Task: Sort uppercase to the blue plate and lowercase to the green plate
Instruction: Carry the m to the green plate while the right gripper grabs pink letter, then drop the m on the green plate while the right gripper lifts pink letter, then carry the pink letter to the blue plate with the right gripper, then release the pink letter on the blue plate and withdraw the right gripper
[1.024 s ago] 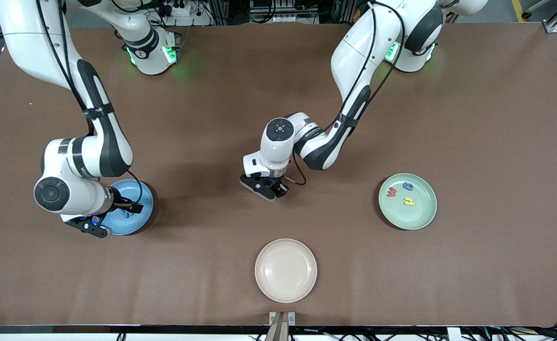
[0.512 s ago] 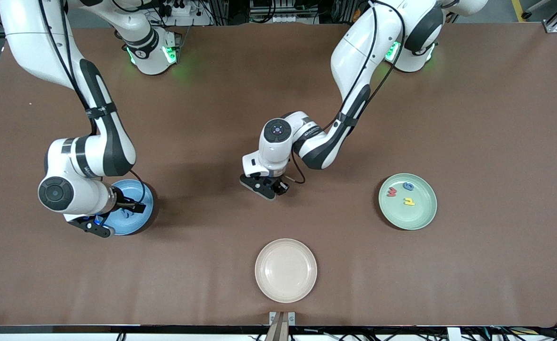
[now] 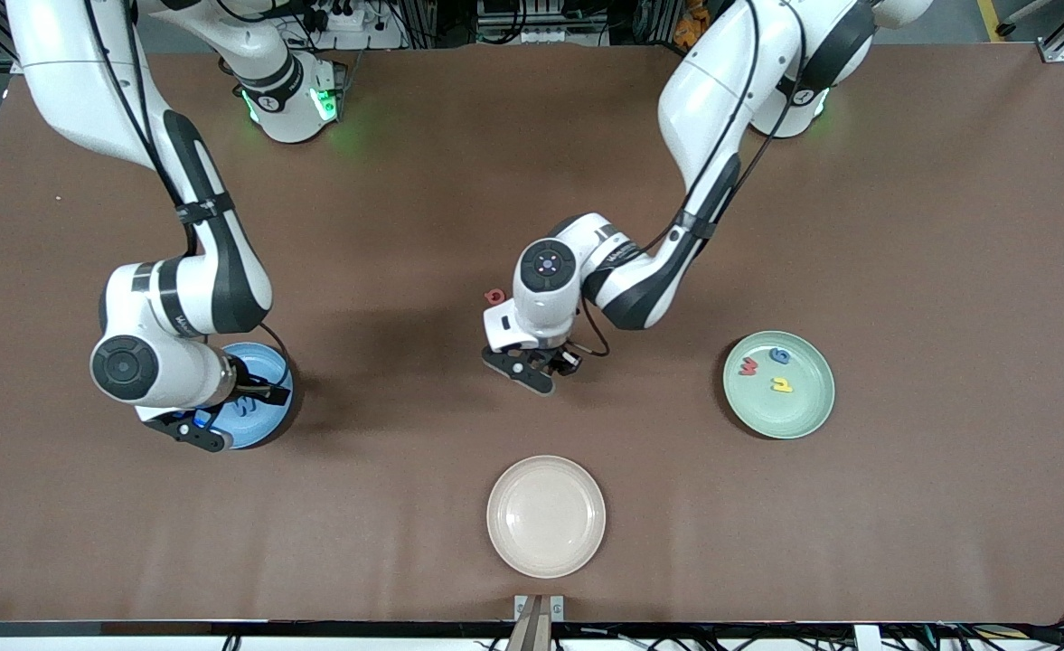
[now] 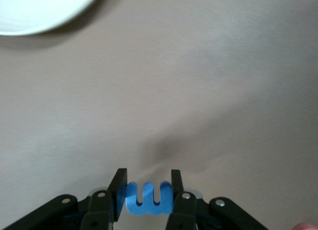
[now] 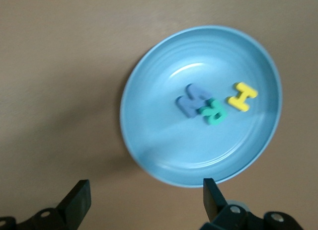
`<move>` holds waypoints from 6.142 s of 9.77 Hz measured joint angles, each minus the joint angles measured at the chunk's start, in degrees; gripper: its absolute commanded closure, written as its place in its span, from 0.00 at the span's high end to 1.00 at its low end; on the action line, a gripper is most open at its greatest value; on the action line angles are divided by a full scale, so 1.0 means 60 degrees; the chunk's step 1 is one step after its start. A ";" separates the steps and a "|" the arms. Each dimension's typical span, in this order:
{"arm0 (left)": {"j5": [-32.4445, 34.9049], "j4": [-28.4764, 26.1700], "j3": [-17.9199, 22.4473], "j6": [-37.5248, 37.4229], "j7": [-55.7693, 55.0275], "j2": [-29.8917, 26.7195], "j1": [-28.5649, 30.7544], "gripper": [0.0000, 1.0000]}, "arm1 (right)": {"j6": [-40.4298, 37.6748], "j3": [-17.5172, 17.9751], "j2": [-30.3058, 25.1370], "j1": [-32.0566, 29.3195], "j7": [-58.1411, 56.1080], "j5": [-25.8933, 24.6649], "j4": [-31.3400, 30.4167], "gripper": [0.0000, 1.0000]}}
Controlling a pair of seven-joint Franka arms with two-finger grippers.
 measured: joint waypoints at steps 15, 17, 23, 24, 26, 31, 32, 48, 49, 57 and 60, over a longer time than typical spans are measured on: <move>-0.0023 -0.6386 0.1123 0.1859 0.6551 -0.3606 0.4474 0.31 | 0.3870 0.2806 0.0387 0.3311 -0.0641 -0.0858 -0.1640 1.00; -0.0039 -0.6605 0.1411 0.2068 0.7065 -0.3640 0.4456 0.33 | 0.4019 0.2806 0.0387 0.3395 -0.0890 -0.1028 -0.1837 1.00; -0.0954 -0.6972 0.1705 0.2771 0.7874 -0.3637 0.4494 1.00 | 0.4443 0.2772 0.0472 0.3553 -0.1003 -0.1191 -0.2346 1.00; -0.0989 -0.6955 0.1707 0.2843 0.7874 -0.3642 0.4494 1.00 | 0.4507 0.2743 0.0548 0.3560 -0.1007 -0.1253 -0.2348 1.00; -0.1712 -0.6828 0.1855 0.2877 0.7873 -0.3716 0.4443 1.00 | 0.4564 0.2669 0.0658 0.3566 -0.1009 -0.1368 -0.2349 1.00; -0.3033 -0.6464 0.2406 0.2230 0.5855 -0.4732 0.4441 1.00 | 0.4564 0.2653 0.0629 0.3587 -0.1011 -0.1387 -0.2378 0.00; -0.3045 -0.6125 0.2405 0.1152 0.4759 -0.5080 0.4407 1.00 | 0.4620 0.2658 0.0608 0.3598 -0.1011 -0.1386 -0.2387 0.00; -0.1825 -0.1737 0.2718 -0.7618 0.2281 -0.8130 0.4572 1.00 | 0.3105 0.1658 -0.1196 -0.1857 -0.2769 -0.1904 -0.2650 0.35; -0.1825 -0.1739 0.2719 -0.7680 0.2278 -0.8155 0.4581 1.00 | 0.3112 0.1426 -0.1144 -0.1854 -0.2785 -0.1955 -0.2687 0.99; -0.1370 -0.1688 0.2680 -0.7663 0.2692 -0.8124 0.4602 1.00 | 0.2796 0.1232 -0.3375 -0.2425 -0.4735 -0.1236 -0.2776 1.00; -0.1370 -0.1592 0.2584 -0.7662 0.2737 -0.8105 0.4529 1.00 | 0.1623 0.1240 -0.4851 -0.2511 -0.5290 -0.0860 -0.2676 1.00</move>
